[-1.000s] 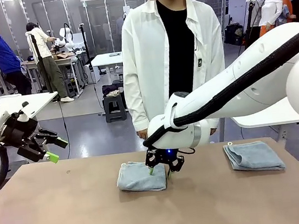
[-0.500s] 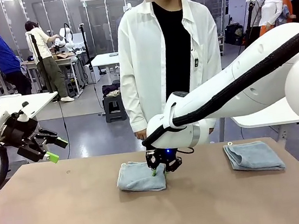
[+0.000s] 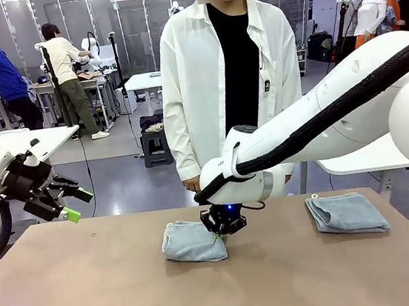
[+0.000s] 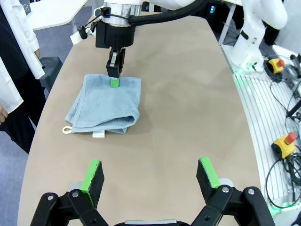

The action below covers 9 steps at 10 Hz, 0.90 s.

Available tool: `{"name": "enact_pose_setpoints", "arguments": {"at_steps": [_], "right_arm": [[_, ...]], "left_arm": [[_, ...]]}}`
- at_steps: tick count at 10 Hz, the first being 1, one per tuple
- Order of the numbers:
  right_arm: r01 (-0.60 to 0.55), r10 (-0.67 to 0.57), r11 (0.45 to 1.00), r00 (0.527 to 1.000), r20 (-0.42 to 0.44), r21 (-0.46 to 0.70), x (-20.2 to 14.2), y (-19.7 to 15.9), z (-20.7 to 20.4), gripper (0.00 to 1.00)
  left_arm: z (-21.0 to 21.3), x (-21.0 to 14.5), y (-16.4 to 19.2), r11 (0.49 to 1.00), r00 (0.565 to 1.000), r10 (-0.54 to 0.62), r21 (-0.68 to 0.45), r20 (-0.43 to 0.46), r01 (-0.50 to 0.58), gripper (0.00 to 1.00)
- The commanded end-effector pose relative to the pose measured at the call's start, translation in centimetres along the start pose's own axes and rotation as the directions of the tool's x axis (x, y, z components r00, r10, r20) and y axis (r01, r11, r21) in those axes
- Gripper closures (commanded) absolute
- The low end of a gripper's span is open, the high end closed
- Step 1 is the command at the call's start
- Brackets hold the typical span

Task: Fold the towels and place them in the basket.
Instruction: Stack the folded Towel with hook on the right side of the table.

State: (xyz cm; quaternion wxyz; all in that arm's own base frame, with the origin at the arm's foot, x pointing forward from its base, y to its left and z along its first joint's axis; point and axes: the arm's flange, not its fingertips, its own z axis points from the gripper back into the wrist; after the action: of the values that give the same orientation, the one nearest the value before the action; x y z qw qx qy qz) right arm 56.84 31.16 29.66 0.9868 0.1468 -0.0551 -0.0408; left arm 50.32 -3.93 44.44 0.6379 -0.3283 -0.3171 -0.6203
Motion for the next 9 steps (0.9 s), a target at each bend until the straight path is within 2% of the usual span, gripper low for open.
{"name": "enact_pose_setpoints", "arguments": {"at_steps": [1,4,5,6,9], "right_arm": [[0.008,-0.008,1.0,1.0,-0.003,0.004,0.0,-0.1,0.0,1.0],[0.008,-0.008,1.0,1.0,-0.003,0.004,0.0,-0.1,0.0,1.0],[0.001,-0.001,1.0,1.0,-0.001,0.001,0.0,0.0,0.0,0.95],[-0.078,0.079,0.997,0.995,0.057,-0.014,0.6,-0.1,0.3,0.95],[-0.188,0.195,0.98,0.97,0.147,-0.065,3.9,-4.5,7.7,0.95]], "left_arm": [[0.1,0.1,0.0,1.0,1.0,-0.003,0.001,0.0,0.003,0.0],[0.1,0.1,0.0,1.0,1.0,-0.003,0.001,0.0,0.003,0.0],[0.1,0.1,0.0,1.0,1.0,-0.003,0.001,0.0,0.003,0.0],[0.1,0.1,0.0,1.0,1.0,-0.003,0.001,0.0,0.003,0.0],[0.1,0.1,0.0,1.0,1.0,-0.003,0.001,0.0,0.003,0.0]]}}
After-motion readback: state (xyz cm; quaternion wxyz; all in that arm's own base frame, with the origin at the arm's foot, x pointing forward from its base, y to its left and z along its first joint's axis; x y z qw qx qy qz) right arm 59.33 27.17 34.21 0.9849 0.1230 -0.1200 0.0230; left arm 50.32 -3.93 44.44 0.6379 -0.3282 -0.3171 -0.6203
